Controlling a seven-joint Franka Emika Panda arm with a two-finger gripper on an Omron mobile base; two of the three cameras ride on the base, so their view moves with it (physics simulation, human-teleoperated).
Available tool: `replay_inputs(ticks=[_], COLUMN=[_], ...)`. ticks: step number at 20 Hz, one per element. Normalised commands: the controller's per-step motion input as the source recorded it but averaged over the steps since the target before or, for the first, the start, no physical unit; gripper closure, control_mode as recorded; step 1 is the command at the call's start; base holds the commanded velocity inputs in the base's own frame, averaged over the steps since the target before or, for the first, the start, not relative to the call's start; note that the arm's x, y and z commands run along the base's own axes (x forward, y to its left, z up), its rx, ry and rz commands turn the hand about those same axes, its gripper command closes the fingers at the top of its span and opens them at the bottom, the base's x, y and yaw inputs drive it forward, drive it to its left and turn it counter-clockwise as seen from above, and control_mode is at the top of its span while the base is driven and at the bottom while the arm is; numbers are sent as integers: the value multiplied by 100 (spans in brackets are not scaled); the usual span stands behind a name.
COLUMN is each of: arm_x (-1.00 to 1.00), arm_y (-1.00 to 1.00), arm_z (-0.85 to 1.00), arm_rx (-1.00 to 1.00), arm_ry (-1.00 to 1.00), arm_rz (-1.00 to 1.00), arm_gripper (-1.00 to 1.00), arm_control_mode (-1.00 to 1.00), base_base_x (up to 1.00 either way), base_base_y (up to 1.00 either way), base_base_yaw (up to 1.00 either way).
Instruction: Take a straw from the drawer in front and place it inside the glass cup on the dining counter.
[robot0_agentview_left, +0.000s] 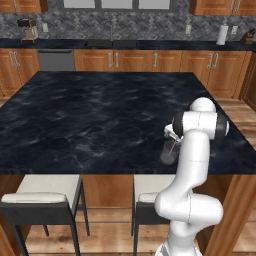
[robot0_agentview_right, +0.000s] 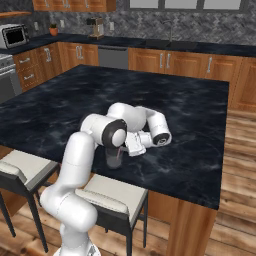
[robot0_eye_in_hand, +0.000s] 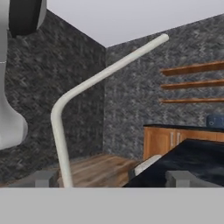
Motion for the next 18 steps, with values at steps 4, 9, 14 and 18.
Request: replay_inputs(ticks=[4,9,14,18], arm_x=[0,0,0,0], arm_y=[12,25,13,0], arm_z=[0,24,55,38], arm_rx=[-2,-4,-11,-18], arm_ry=[0,0,0,0], arm_rz=[-7,-10,-11,-10], arm_gripper=[-100,-100,-100,-100], arm_control_mode=[-100,-100,-100,-100], base_base_x=[0,0,0,0], base_base_y=[0,0,0,0], base_base_yaw=[0,0,0,0])
